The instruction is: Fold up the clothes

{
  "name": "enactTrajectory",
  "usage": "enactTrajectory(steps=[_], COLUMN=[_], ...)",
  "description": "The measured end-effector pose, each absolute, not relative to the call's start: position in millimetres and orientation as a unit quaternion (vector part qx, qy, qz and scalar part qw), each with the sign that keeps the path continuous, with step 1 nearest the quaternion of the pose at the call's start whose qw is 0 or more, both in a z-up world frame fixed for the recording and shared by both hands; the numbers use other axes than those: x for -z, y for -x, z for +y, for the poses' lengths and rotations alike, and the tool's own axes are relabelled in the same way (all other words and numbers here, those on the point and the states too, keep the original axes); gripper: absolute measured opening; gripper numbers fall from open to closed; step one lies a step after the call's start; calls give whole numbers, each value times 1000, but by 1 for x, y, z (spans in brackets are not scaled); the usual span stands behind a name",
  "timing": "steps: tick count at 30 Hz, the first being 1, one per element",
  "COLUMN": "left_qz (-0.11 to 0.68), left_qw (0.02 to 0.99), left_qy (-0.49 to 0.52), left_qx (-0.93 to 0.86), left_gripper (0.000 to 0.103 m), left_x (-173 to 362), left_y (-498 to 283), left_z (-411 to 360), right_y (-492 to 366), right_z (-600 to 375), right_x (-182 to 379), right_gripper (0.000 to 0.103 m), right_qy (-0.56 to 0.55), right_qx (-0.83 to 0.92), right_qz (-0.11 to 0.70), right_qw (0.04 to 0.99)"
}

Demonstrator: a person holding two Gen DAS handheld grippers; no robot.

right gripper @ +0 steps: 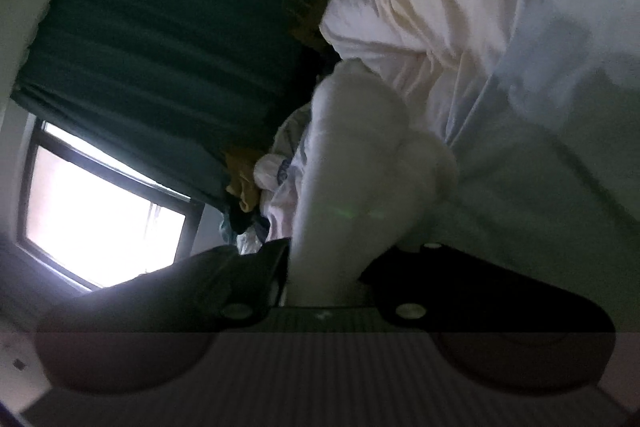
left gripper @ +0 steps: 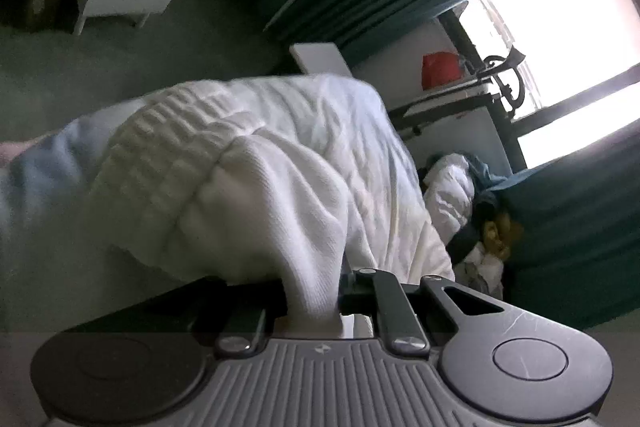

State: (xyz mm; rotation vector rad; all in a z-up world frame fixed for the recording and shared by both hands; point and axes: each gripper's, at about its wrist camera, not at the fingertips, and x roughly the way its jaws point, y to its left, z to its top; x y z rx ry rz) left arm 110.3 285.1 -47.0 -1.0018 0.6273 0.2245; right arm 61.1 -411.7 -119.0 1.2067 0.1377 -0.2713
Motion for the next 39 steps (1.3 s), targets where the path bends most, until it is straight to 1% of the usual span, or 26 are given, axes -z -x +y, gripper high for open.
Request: enactTrajectory(steps=[3,6,8,10,11,12,14,17,23,29,34,36,39], left_qz=[302,310,318,327,331,333,335,335,319,297,304,310,323], left_qw=[822,819,819,818,818,820,826,837,878,922,931,930,933], left_qy=[474,474,469,465,463,458,446,424,353,247,200,189,136], left_qx=[-98,-92,-91,-87,-85,-84,-83,-81,-62,-26,33,56,84], left_gripper=[13,15,22,26,30,32,44,55,59,62,62,62,62], left_x=[61,76,83,87,90,89,85,77,40,3,3,10,30], left_y=[-89,-72,-67,-60,-57,-51,-37,-15,21,5,-32,-47,-67], left_z=[291,296,295,295,295,296,297,298,284,216,136,103,51], right_y=[-45,-42,-39,-34,-32,-33,-37,-42,-41,-41,-43,-43,-42], right_z=[-415,-423,-429,-433,-435,-436,-437,-439,-437,-433,-432,-431,-430], right_x=[121,142,166,190,195,196,193,190,188,183,178,176,172], right_gripper=[10,10,10,10,10,10,10,10,10,10,10,10,10], right_qy=[-571,-584,-609,-642,-653,-654,-638,-628,-620,-606,-599,-596,-595], right_qx=[145,178,199,205,203,201,202,204,207,216,217,217,215], right_qz=[75,122,157,168,165,164,169,174,176,180,179,179,174], right_qw=[804,782,752,719,711,711,724,731,736,744,750,752,755])
